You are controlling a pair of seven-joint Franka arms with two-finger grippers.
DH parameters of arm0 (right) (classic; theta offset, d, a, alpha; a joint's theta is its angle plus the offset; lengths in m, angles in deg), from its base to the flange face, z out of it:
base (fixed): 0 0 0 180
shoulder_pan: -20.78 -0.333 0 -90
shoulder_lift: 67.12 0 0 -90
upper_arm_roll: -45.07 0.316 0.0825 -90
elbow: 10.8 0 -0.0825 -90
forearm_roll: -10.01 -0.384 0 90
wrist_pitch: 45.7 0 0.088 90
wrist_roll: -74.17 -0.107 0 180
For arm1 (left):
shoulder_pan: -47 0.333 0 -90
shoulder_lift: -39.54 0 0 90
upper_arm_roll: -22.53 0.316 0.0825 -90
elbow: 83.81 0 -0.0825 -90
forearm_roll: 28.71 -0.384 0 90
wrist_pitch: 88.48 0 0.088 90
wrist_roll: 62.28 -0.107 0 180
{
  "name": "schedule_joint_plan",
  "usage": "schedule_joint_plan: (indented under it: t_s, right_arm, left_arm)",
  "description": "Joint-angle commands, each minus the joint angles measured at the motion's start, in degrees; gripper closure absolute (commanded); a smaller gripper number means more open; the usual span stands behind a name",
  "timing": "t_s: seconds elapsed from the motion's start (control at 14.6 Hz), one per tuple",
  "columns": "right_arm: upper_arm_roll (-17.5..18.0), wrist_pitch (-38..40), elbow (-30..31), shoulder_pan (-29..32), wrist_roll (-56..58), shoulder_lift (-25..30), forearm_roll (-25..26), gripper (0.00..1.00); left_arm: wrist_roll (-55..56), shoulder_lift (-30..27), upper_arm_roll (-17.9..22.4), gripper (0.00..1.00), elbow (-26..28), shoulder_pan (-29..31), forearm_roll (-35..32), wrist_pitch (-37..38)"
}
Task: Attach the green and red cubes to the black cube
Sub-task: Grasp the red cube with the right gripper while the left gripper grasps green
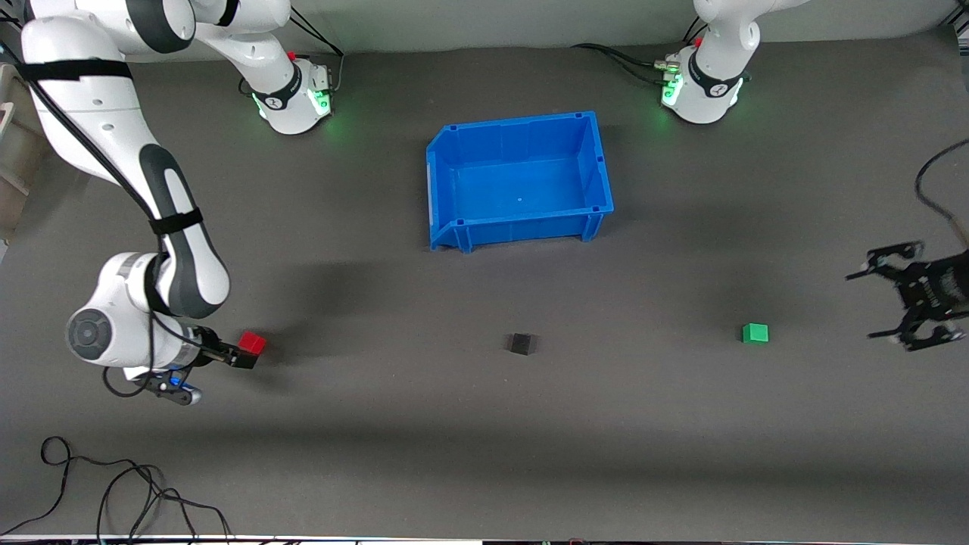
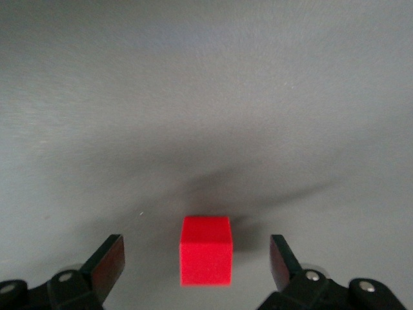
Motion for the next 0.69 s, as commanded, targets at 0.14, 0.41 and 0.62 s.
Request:
schedule_joint_plan:
  t_s: [0.14, 0.41, 0.62]
  right_arm:
    - [-0.10, -4.35, 3.67, -0.33, -1.10, 0.06, -0.65, 0.00]
    - [-0.19, -6.28, 5.51, -0.33, -1.01, 0.06, -0.65, 0.09]
    - [-0.19, -6.99, 5.78, -0.24, -1.10, -0.02, -0.74, 0.12]
  left_arm:
    - [-16.28, 3.03, -0.23, 0.00, 5.23, 2.40, 6.65, -4.80]
    - [-24.20, 5.23, -0.23, 0.00, 11.29, 2.58, 10.86, -12.71]
    - [-28.96, 7.59, -0.23, 0.00, 12.98, 2.66, 12.89, -14.92]
